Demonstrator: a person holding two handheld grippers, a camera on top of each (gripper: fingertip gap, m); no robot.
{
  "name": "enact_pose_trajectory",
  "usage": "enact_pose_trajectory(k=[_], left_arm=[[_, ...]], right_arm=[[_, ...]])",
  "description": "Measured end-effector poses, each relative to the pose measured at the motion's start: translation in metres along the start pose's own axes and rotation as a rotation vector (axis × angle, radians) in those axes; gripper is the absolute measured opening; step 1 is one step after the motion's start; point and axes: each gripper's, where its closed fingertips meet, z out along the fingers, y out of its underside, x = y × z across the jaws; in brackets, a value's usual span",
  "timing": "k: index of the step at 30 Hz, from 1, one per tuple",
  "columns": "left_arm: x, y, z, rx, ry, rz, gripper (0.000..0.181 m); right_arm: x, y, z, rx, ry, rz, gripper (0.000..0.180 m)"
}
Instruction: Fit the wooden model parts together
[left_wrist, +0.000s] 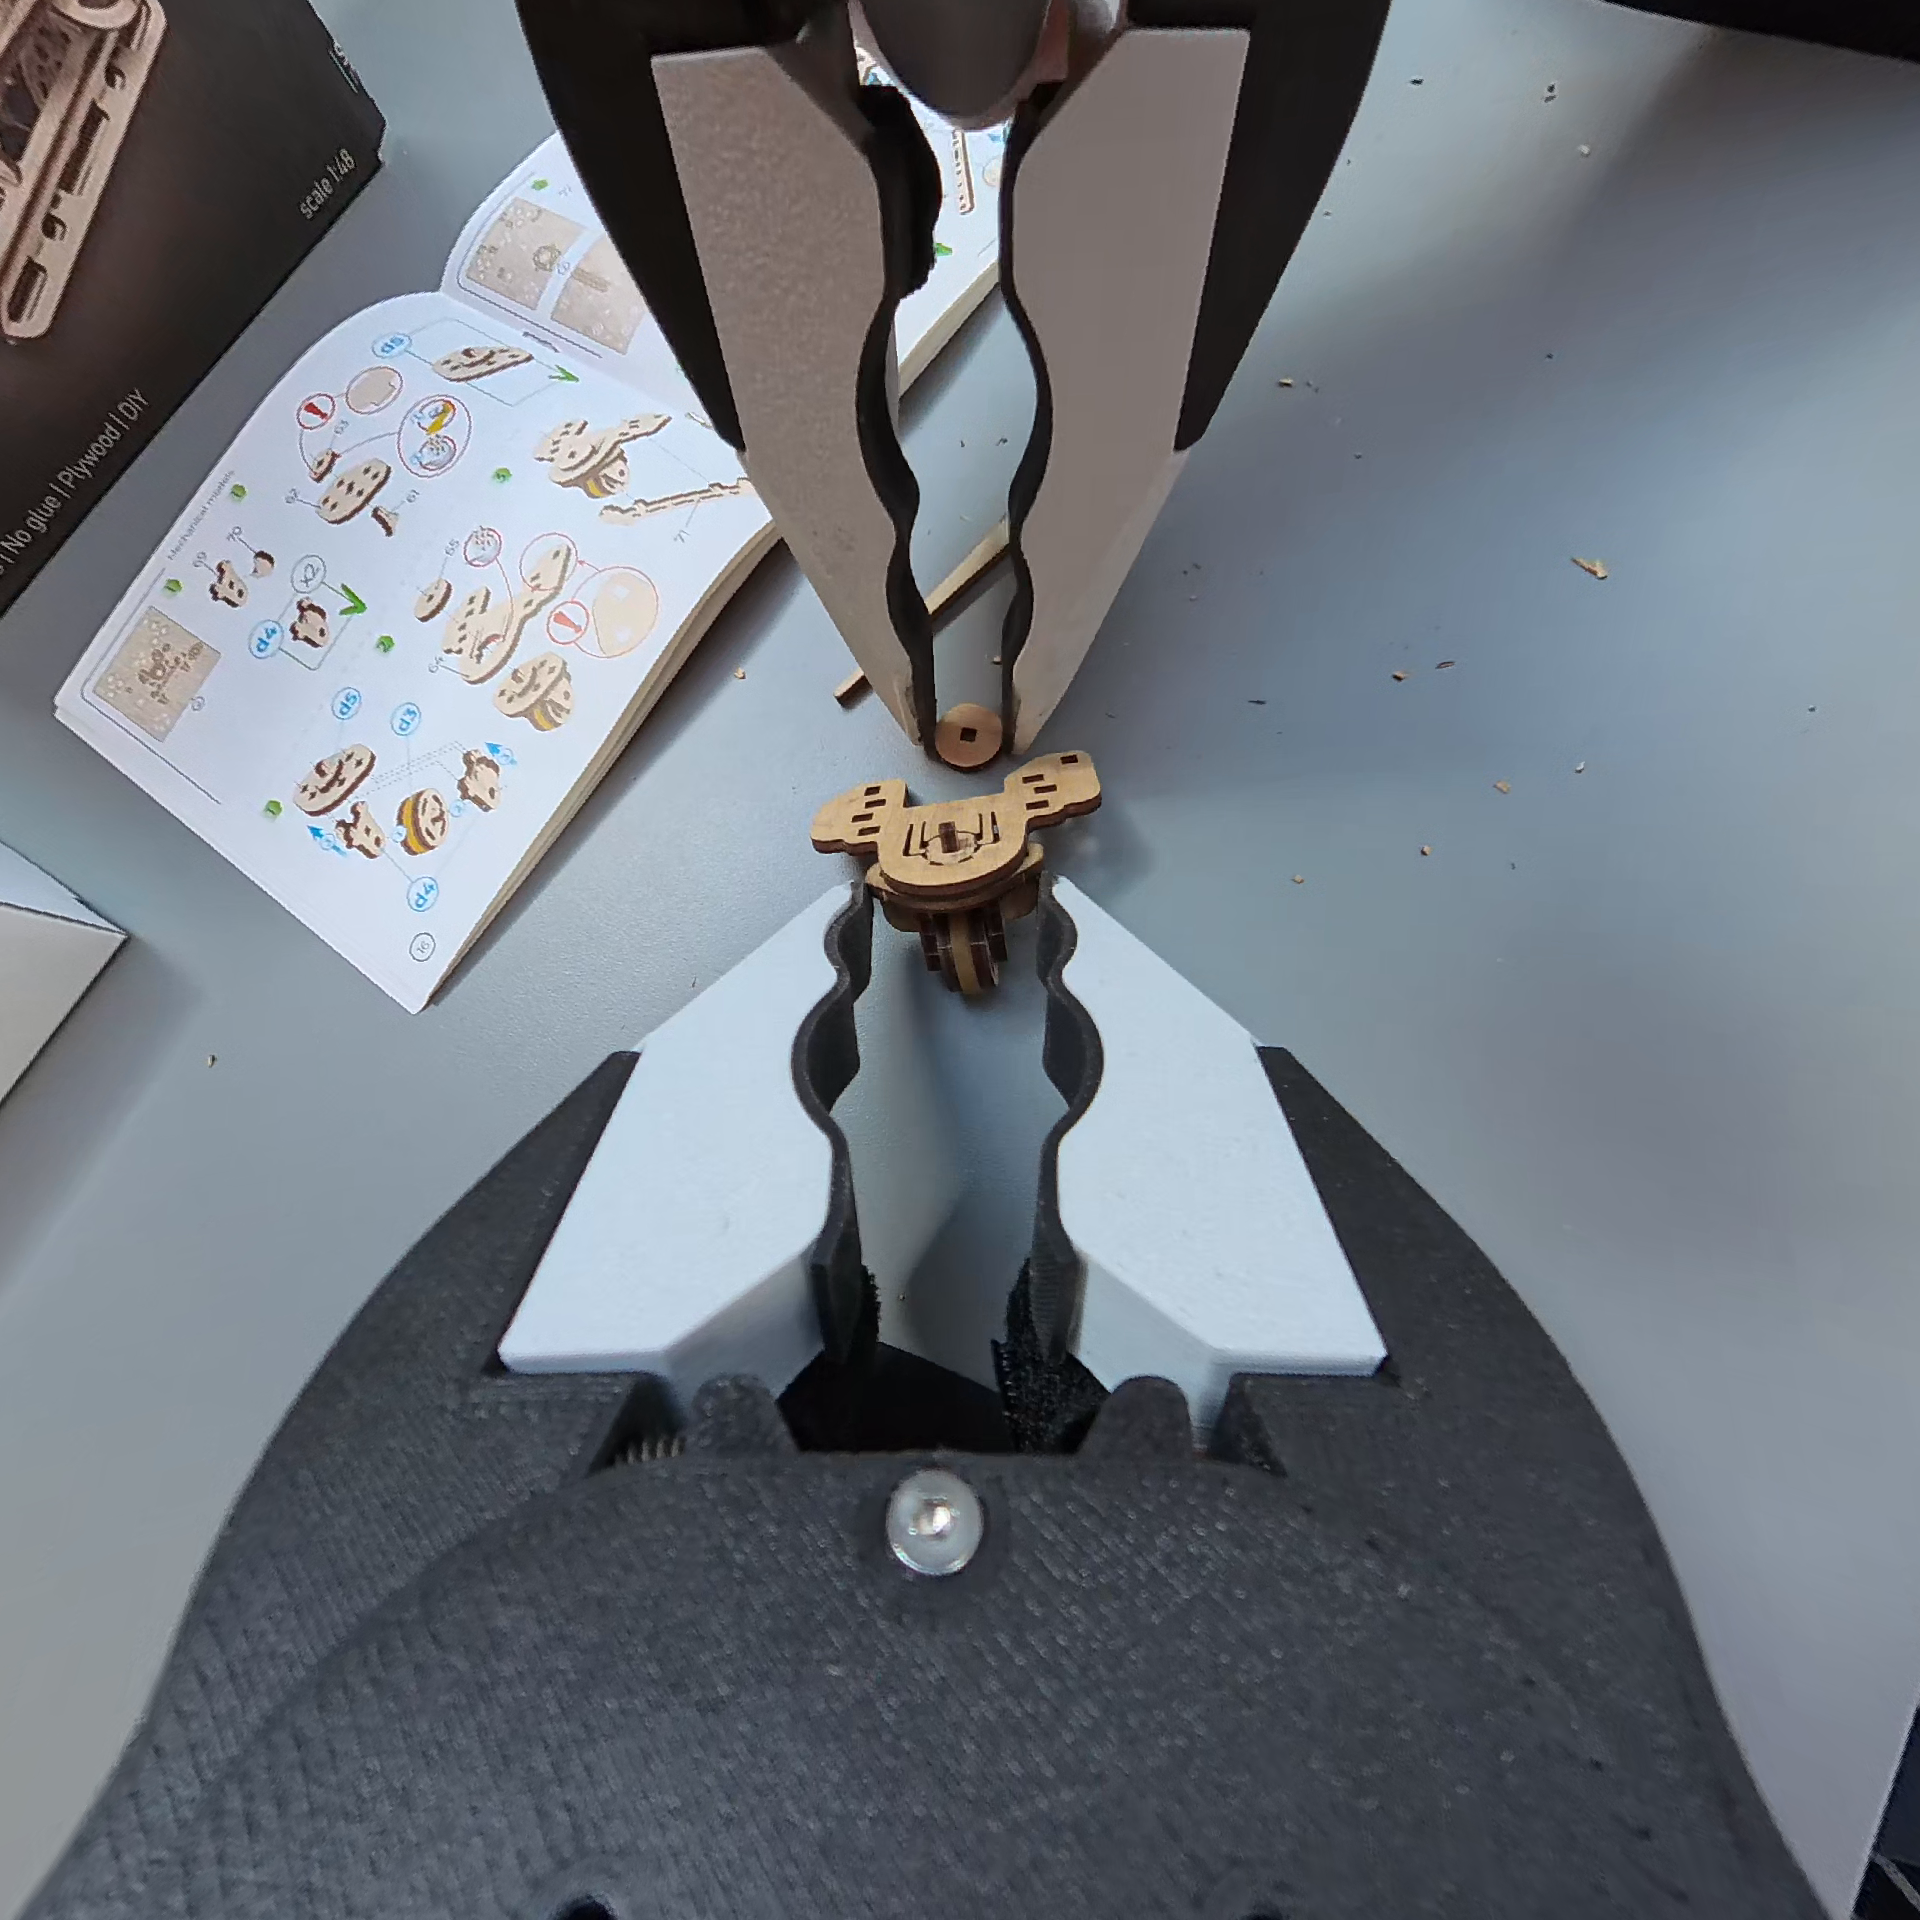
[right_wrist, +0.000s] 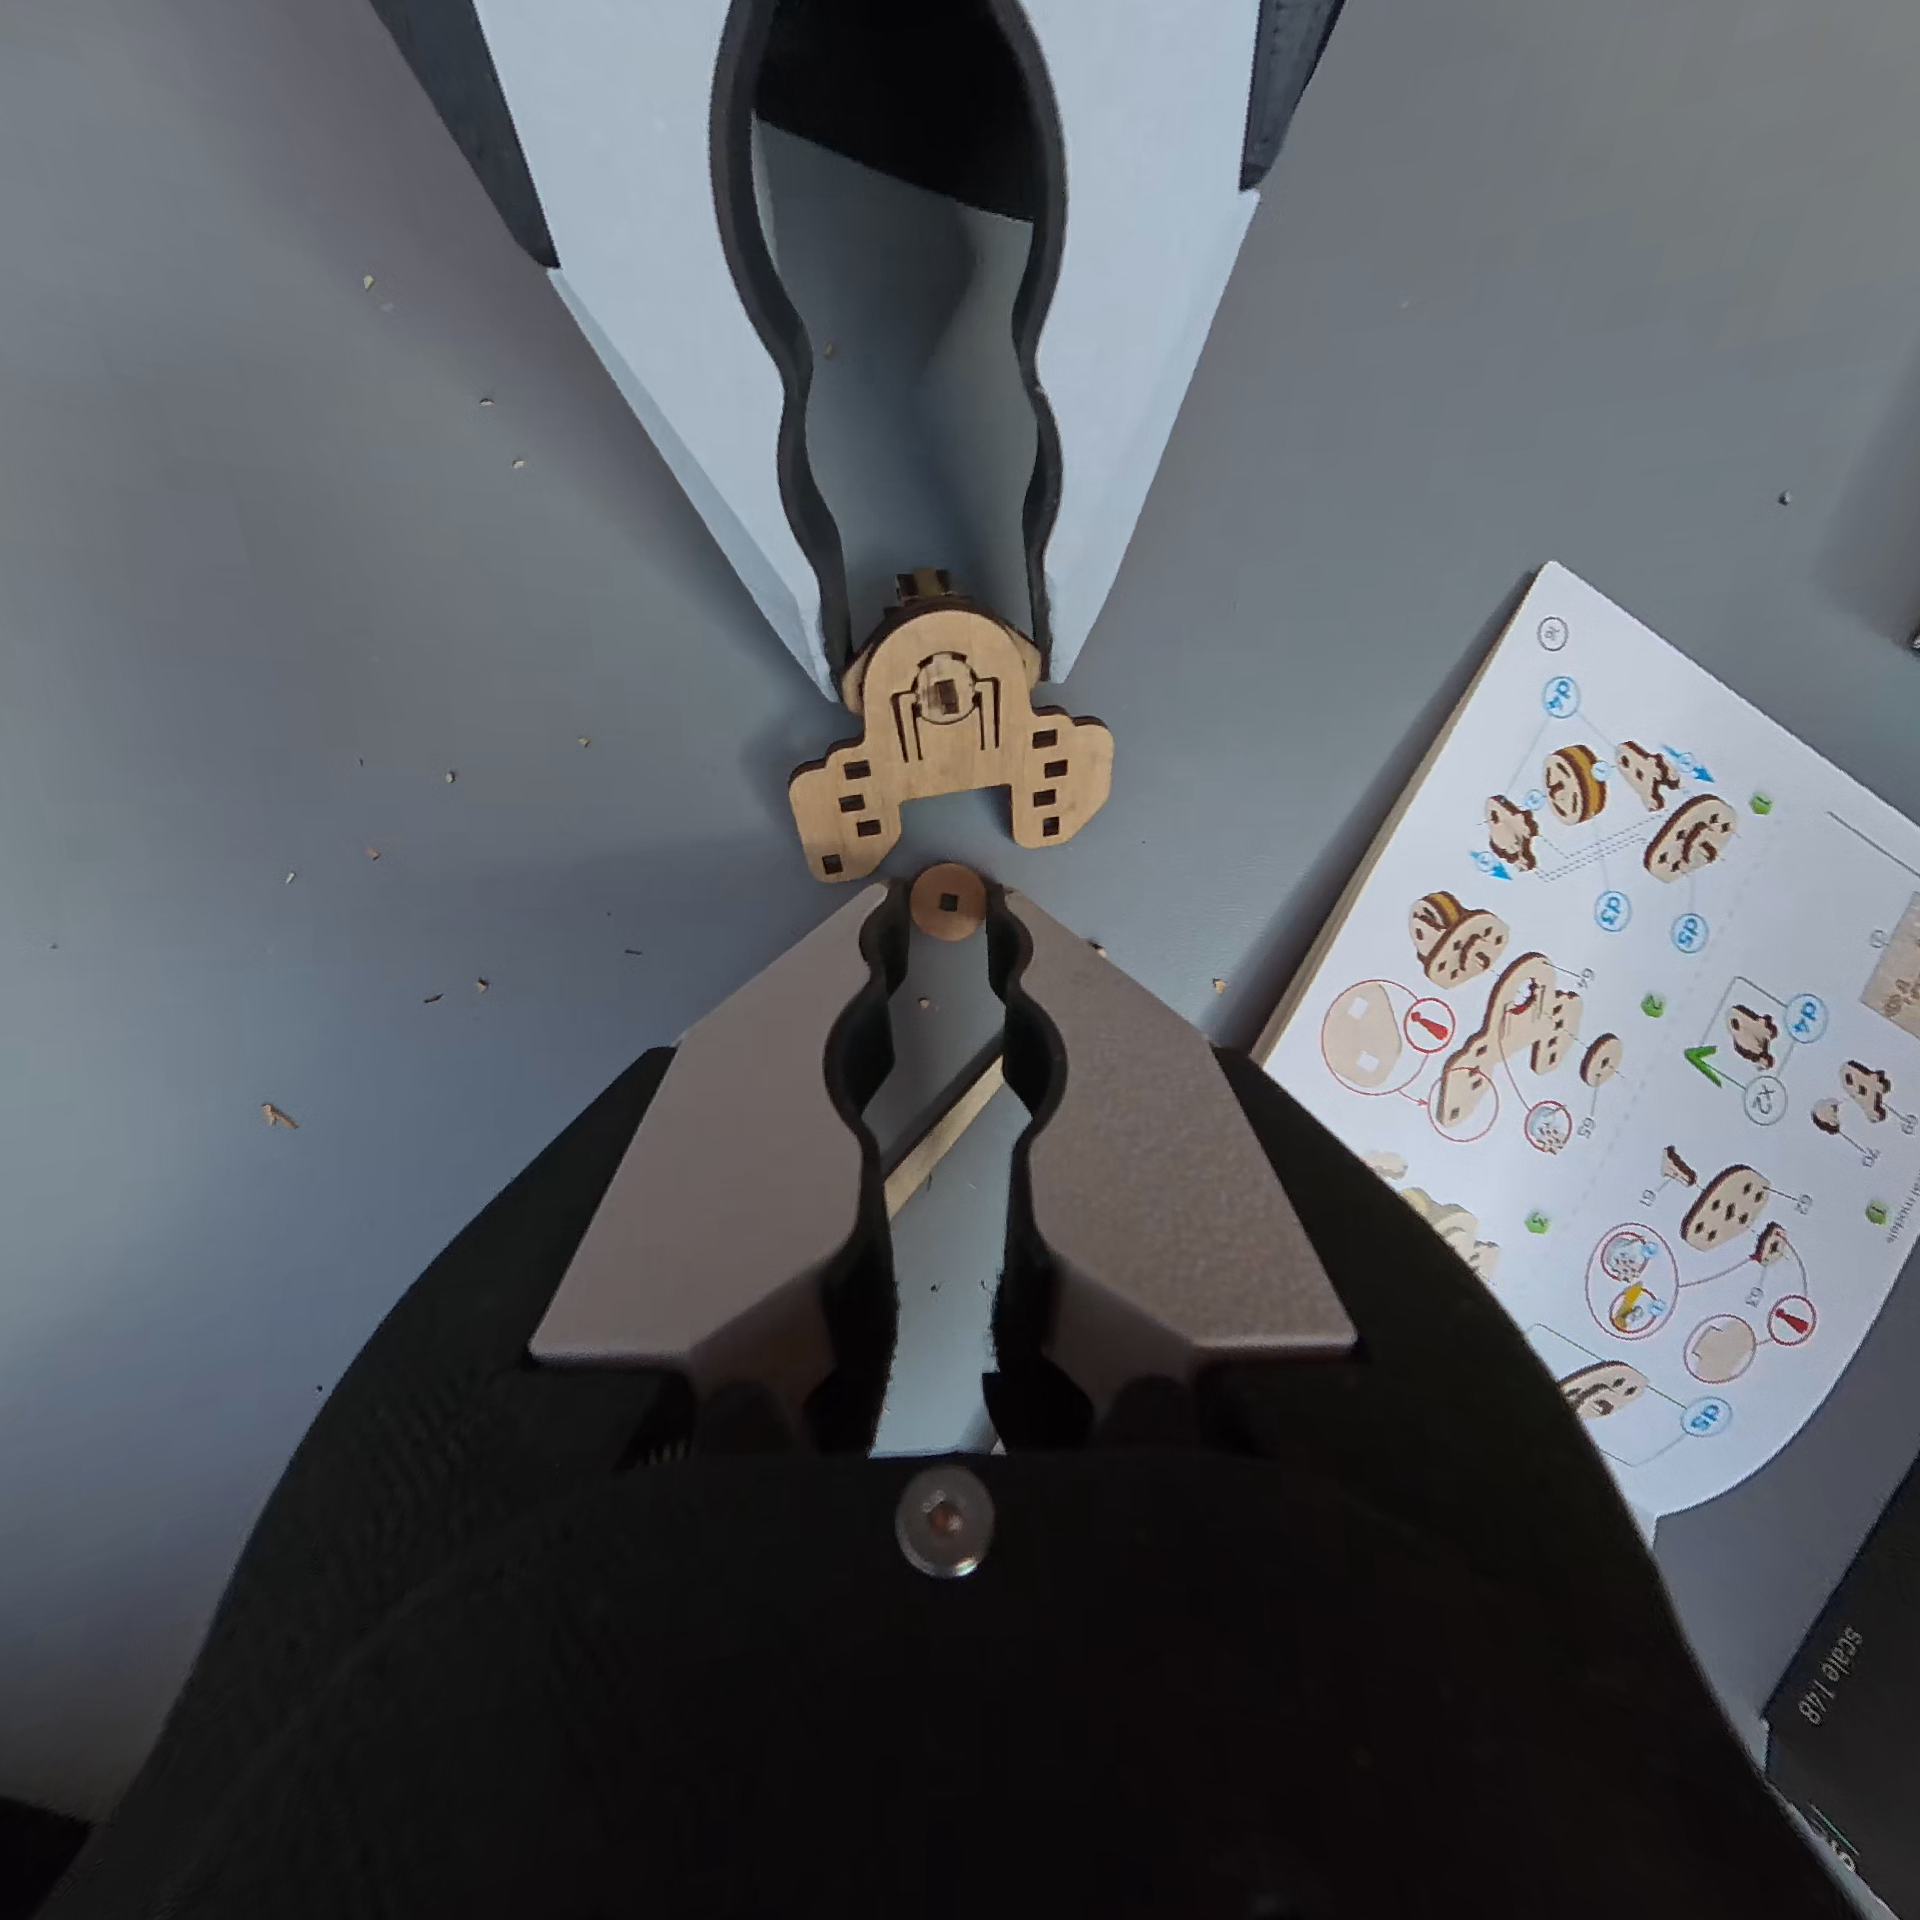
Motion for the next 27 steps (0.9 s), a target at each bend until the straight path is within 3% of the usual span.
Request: enact_pose_trajectory(k=[12, 19, 27], left_arm=[[0.001, 0.005, 0.004, -0.039, -0.006, 0.012, 0.028], [0.0, 0.007, 0.005, -0.052, -0.011, 0.008, 0.028], [0.0, 0.007, 0.005, -0.053, -0.017, 0.018, 0.027]], right_arm=[[0.0, 0.001, 0.0, -0.034, 0.011, 0.034, 0.013], [0.002, 0.003, -0.007, 0.038, 0.095, -0.024, 0.013], [-0.006, -0.048, -0.045, 0.458, 0.099, -0.093, 0.013]])
